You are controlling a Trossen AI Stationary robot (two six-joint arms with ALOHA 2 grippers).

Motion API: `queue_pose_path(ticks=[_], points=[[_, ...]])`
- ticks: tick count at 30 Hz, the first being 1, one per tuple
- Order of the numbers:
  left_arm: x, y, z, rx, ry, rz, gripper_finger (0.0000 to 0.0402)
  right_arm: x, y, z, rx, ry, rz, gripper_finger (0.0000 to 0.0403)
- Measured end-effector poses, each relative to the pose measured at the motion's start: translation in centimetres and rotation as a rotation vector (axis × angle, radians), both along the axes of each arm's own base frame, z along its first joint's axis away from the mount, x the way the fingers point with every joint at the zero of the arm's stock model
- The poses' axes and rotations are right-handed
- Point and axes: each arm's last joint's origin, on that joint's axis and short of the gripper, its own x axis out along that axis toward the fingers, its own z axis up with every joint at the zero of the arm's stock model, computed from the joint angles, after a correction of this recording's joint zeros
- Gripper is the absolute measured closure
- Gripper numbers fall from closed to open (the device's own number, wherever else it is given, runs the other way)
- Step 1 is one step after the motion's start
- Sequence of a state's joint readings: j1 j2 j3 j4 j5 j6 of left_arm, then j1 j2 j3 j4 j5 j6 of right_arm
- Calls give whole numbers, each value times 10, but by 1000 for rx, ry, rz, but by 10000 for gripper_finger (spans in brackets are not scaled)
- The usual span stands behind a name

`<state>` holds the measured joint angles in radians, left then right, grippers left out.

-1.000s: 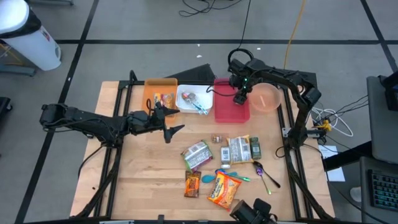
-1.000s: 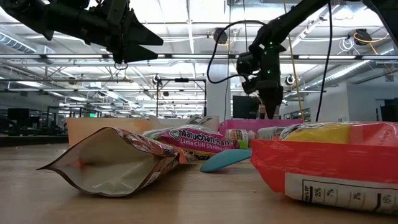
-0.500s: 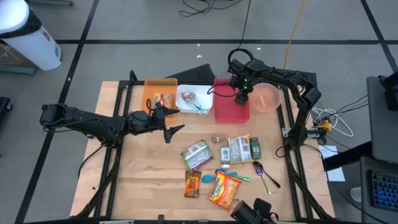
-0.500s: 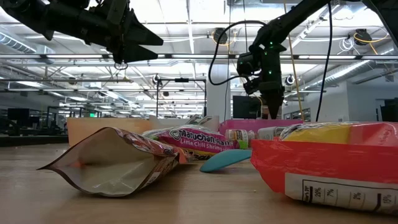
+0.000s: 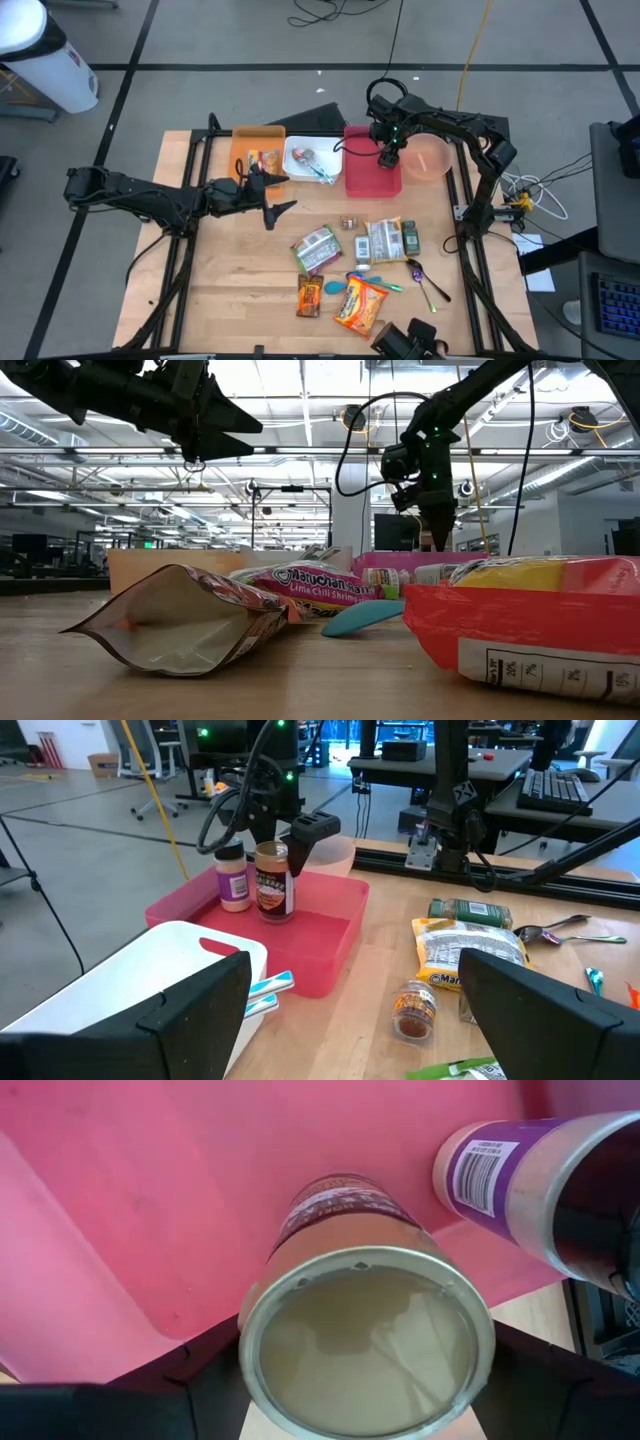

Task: Pick & Place Food Item
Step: Put the gold seasoning bottle into the red bin

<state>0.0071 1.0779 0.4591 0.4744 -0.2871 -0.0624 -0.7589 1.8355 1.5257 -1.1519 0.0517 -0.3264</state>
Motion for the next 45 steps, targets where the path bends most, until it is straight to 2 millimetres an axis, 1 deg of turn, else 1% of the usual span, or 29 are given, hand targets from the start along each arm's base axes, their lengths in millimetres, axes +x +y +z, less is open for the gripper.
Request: queue_pose_path(ticks=[31, 38, 45], points=[[0, 0, 0, -2, -1, 0, 36, -2, 0, 0, -12, 26, -13, 103], [0, 0, 0, -2, 0, 0, 36, -1, 0, 0, -13, 31, 26, 103], [0, 0, 0, -4, 1, 0, 36, -1, 0, 0, -13, 30, 26, 103]])
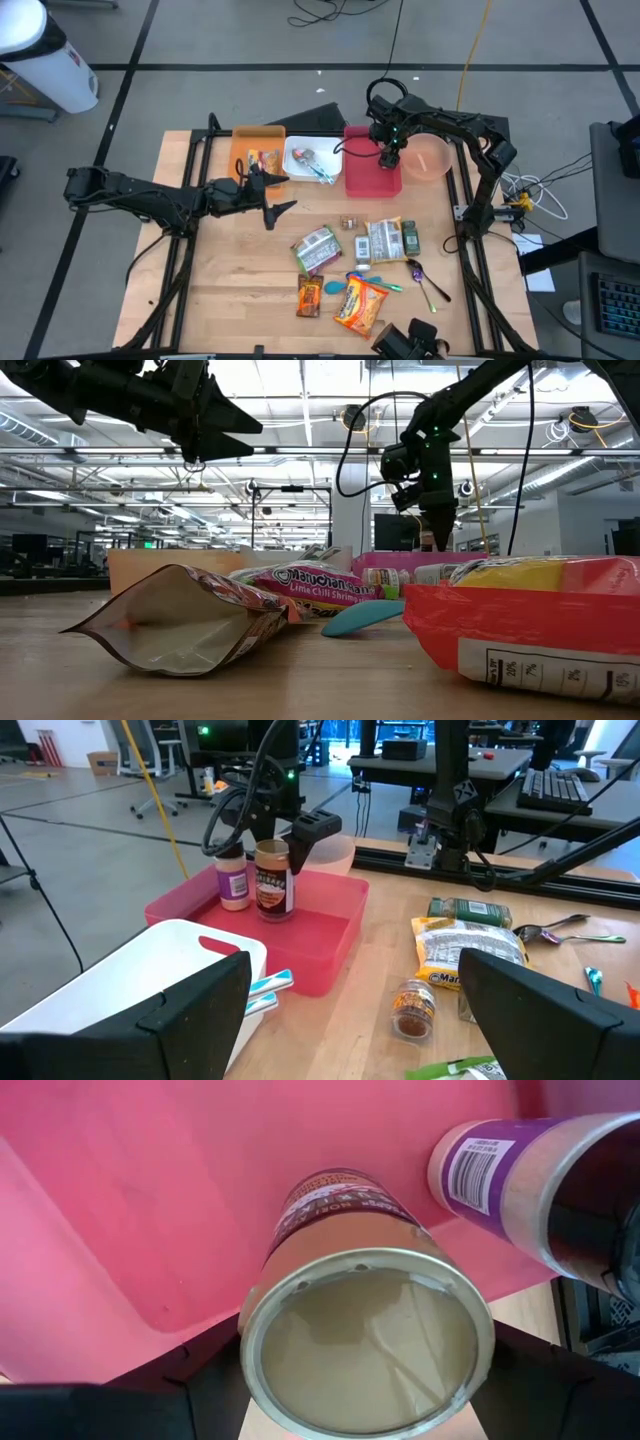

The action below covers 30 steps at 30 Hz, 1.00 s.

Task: Pick & Place Food Item
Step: Put the gold seasoning bottle into the red bin

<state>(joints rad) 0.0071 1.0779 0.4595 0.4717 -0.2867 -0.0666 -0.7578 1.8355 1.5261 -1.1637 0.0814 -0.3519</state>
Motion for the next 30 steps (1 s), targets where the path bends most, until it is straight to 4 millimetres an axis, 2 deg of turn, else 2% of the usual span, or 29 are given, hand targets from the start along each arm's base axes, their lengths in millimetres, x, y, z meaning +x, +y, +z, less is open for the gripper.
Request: queue_pose_path(ticks=[13, 17, 23, 30], points=[[0, 0, -1, -8, 4, 1, 36, 0, 0, 0, 3, 0, 27, 101], [0, 0, -1, -10, 3, 1, 36, 0, 0, 0, 3, 1, 29, 78], [0, 0, -1, -10, 3, 2, 36, 0, 0, 0, 3, 0, 28, 13], [0, 0, -1, -13, 2, 2, 36, -3, 3, 3, 13, 20, 55, 9]])
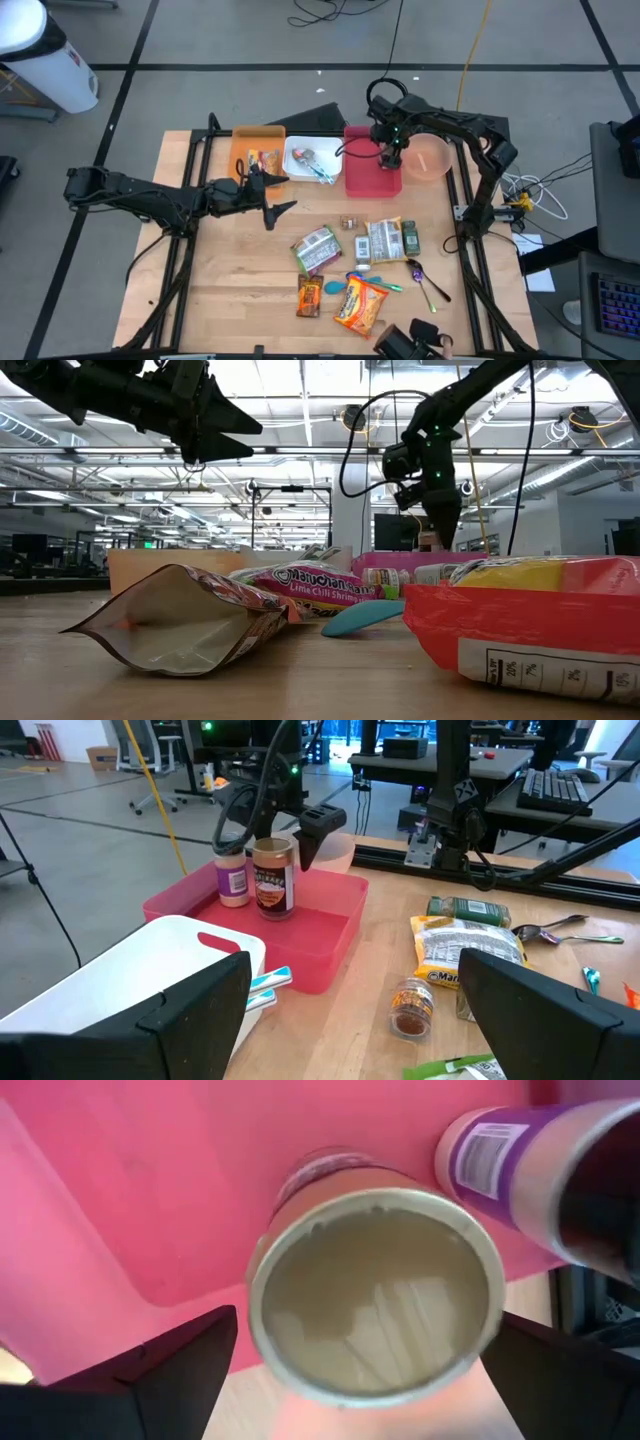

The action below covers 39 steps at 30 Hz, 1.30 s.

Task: Pick & Place Food Item
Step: Put the gold seasoning bottle into the red bin, then put the green noodle pack into the orange bin

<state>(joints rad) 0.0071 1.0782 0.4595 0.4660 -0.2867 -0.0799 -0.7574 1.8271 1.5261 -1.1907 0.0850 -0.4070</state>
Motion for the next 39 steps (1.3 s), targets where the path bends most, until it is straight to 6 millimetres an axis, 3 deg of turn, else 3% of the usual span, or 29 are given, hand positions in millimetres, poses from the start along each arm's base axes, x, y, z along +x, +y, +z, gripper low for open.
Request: queue_pose_path(ticks=[14, 20, 24, 29, 37, 39], points=[[0, 0, 0, 1, 0, 1, 36, -18, 14, 49, -192, -64, -16, 6], [0, 0, 0, -32, -12, 7, 36, -20, 31, 75, -204, -236, -167, 7], [0, 0, 2, -70, -40, 12, 36, -18, 42, 88, -142, -386, -152, 7], [1, -2, 12, -107, -149, 3, 37, -11, 46, 95, -171, -478, -222, 7], [-5, -18, 29, 10, -253, -73, 37, 6, 49, 99, -185, -625, -355, 6], [-8, -22, 34, 27, -278, -71, 37, 17, 55, 94, -191, -675, -313, 7]])
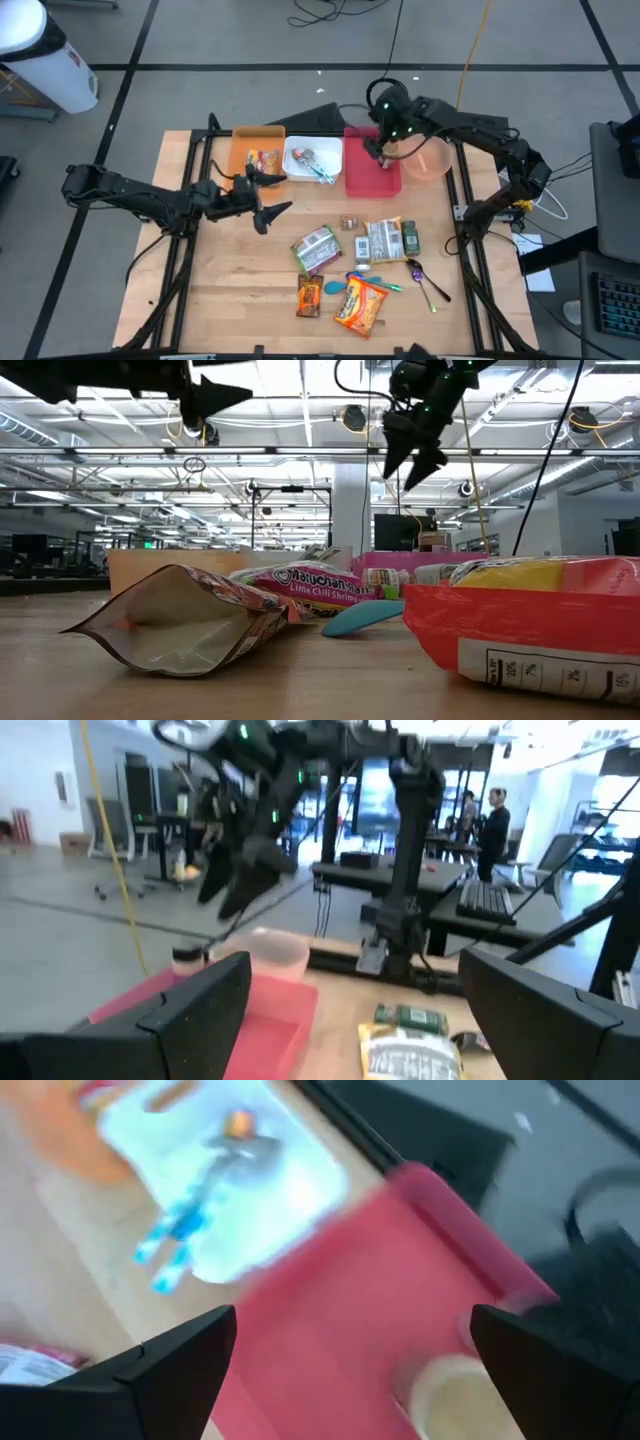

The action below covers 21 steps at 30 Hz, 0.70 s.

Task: Pick & Place Food Item
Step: Put the green noodle pack into the orange bin

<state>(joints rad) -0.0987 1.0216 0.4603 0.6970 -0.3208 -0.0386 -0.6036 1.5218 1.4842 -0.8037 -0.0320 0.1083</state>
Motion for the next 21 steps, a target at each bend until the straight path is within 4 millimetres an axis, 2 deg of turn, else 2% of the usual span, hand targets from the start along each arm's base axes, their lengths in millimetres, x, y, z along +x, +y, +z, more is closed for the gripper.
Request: queue_pose_path(ticks=[5, 10, 15, 21], points=[[-7, -11, 5, 45, -7, 43, 37, 24, 23, -14, -131, -160, 166, 6], [-14, -21, 10, 79, -6, 86, 37, 36, 55, -28, -222, -284, 286, 6], [-15, -25, 10, 81, -1, 93, 37, 35, 92, -46, -304, -489, 383, 7], [-15, -25, 9, 65, -5, 90, 37, 19, 127, -71, -427, -817, 454, 6]])
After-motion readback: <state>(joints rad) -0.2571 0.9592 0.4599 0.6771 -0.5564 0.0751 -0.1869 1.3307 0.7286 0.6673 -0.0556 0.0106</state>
